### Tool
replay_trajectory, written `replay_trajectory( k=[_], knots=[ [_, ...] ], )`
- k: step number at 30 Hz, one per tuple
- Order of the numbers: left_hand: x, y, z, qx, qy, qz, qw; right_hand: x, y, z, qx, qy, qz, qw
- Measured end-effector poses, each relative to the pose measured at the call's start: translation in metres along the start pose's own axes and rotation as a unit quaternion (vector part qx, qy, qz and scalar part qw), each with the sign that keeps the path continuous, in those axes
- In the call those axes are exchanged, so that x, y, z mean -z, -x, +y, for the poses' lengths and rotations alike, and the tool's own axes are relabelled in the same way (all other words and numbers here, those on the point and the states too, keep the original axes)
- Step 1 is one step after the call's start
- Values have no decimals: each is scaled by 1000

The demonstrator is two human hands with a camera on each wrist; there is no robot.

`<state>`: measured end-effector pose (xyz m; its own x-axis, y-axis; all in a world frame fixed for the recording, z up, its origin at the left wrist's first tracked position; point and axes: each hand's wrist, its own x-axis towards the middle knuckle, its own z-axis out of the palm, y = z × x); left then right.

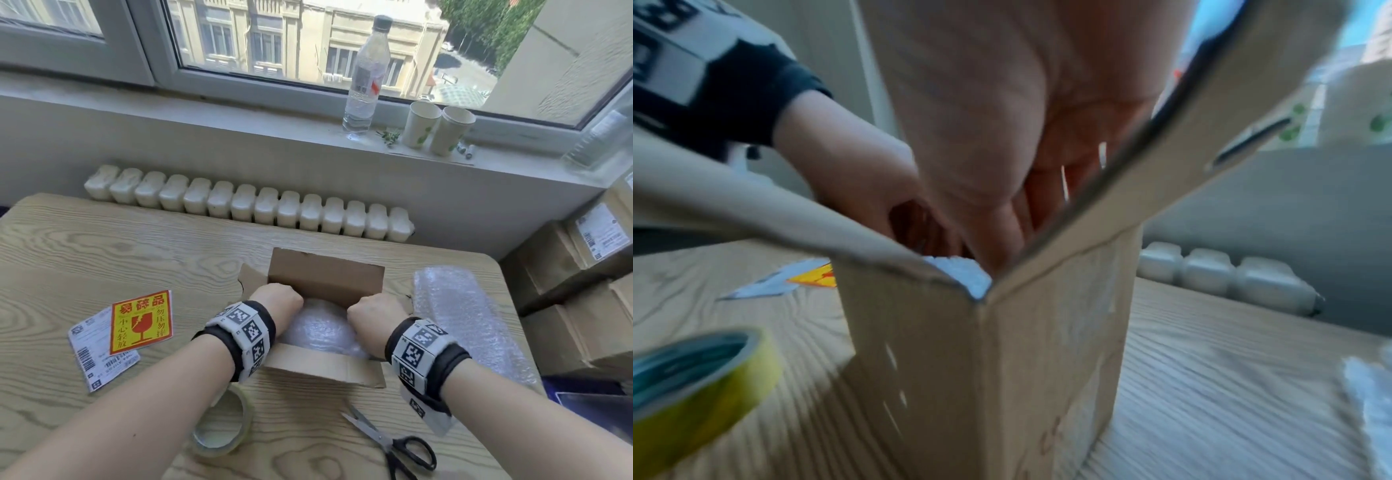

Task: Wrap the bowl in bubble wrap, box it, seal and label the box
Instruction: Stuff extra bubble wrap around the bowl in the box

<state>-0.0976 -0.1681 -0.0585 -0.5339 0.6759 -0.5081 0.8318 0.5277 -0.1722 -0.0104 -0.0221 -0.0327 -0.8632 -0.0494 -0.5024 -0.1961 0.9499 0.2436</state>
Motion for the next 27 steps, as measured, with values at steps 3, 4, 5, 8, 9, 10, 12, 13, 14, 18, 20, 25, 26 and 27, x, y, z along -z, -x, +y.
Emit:
replay_trajectory(
  k=[3,4,5,8,9,10,12,13,14,18,20,25,26,27],
  knots=[
    [8,9,-2,-12,-98,11,995,-7,5,-2,51,39,-50,997],
    [7,11,-3,-18,-119,5,993,-9,3,-4,57,45,-56,996],
    [5,13,-3,-22,-131,-8,991,-10,0,-4,58,49,-61,995],
    [-1,12,-1,-29,-135,-48,989,-10,-7,-5,55,51,-94,993],
    [-1,10,1,-31,-133,-57,989,-10,-9,-5,56,55,-106,991],
    [-2,8,2,-33,-134,-66,988,-10,-12,-5,56,61,-119,989],
    [-4,5,3,-36,-136,-88,986,-11,-16,-6,54,68,-145,986],
    [-6,2,3,-35,-136,-99,985,-11,-17,-7,53,68,-156,984],
    [-9,-1,2,-34,-135,-110,984,-12,-19,-7,55,67,-166,982],
    [-15,-10,3,-32,-141,-137,980,-21,-27,-8,62,78,-180,979],
    [-16,-11,4,-38,-150,-135,979,-25,-30,-10,62,81,-174,979],
    [-12,-8,5,-39,-136,-115,983,-32,-34,-11,59,84,-174,979],
    [-10,-6,5,-38,-129,-107,985,-33,-33,-11,58,82,-165,981],
    [-8,-5,5,-36,-122,-98,987,-32,-32,-11,54,73,-158,983]
  ],
)
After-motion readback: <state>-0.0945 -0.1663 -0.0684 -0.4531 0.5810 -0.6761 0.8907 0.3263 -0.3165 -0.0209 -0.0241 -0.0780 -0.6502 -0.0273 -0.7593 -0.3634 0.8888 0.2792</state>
